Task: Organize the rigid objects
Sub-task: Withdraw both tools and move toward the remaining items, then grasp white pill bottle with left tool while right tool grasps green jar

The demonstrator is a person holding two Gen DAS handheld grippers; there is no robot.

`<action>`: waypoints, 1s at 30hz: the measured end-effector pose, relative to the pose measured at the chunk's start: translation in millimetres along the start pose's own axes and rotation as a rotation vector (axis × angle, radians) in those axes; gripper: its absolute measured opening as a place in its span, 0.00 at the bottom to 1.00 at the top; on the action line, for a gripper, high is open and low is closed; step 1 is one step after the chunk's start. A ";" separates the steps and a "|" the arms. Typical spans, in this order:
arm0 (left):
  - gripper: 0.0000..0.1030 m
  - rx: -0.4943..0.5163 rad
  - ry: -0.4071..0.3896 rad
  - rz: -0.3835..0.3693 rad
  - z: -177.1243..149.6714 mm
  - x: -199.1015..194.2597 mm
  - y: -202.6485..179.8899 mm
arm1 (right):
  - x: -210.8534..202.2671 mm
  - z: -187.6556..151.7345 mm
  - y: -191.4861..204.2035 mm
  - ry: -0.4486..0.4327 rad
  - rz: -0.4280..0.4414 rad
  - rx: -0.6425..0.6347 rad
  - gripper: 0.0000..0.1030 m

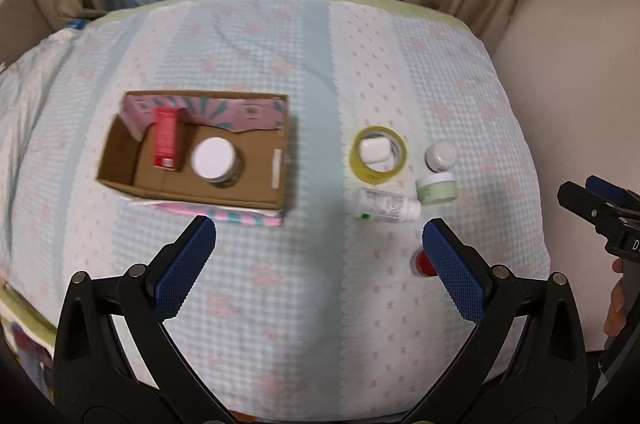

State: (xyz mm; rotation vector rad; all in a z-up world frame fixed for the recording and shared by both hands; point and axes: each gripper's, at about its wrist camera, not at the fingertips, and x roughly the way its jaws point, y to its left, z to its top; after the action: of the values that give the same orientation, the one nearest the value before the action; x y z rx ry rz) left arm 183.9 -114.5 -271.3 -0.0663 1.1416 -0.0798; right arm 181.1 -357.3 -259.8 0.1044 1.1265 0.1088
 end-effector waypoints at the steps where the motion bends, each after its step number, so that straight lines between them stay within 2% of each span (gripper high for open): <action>1: 1.00 0.009 0.009 -0.009 0.9 6.1 -3.7 | 3.8 -0.1 -5.0 0.006 -0.002 0.007 1.00; 10: 1.00 0.189 0.090 -0.069 15.3 78.0 -45.8 | 51.9 5.7 -44.2 0.089 -0.015 0.065 1.00; 13: 1.00 0.279 0.126 -0.096 18.9 106.7 -57.3 | 75.1 10.1 -52.5 0.121 -0.012 0.069 1.00; 17: 1.00 0.435 0.173 -0.085 18.7 143.8 -72.0 | 114.7 15.3 -61.2 0.163 0.021 0.083 1.00; 21: 1.00 0.635 0.213 -0.108 11.0 181.7 -97.4 | 159.3 14.9 -70.3 0.217 0.042 0.124 1.00; 24: 1.00 0.876 0.234 -0.118 -8.2 210.1 -124.3 | 189.0 9.3 -78.4 0.256 0.065 0.156 1.00; 28: 0.89 1.134 0.263 -0.124 -36.0 237.8 -147.3 | 217.8 -0.7 -86.0 0.296 0.094 0.180 1.00; 30: 0.85 1.213 0.284 -0.129 -44.5 249.9 -152.1 | 228.6 -5.3 -89.3 0.309 0.117 0.200 1.00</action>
State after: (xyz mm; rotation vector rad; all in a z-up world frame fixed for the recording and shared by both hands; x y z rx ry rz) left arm 242.3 -290.8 -501.7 0.9727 1.2075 -0.8999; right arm 276.7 -413.6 -478.9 0.3412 1.4386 0.1192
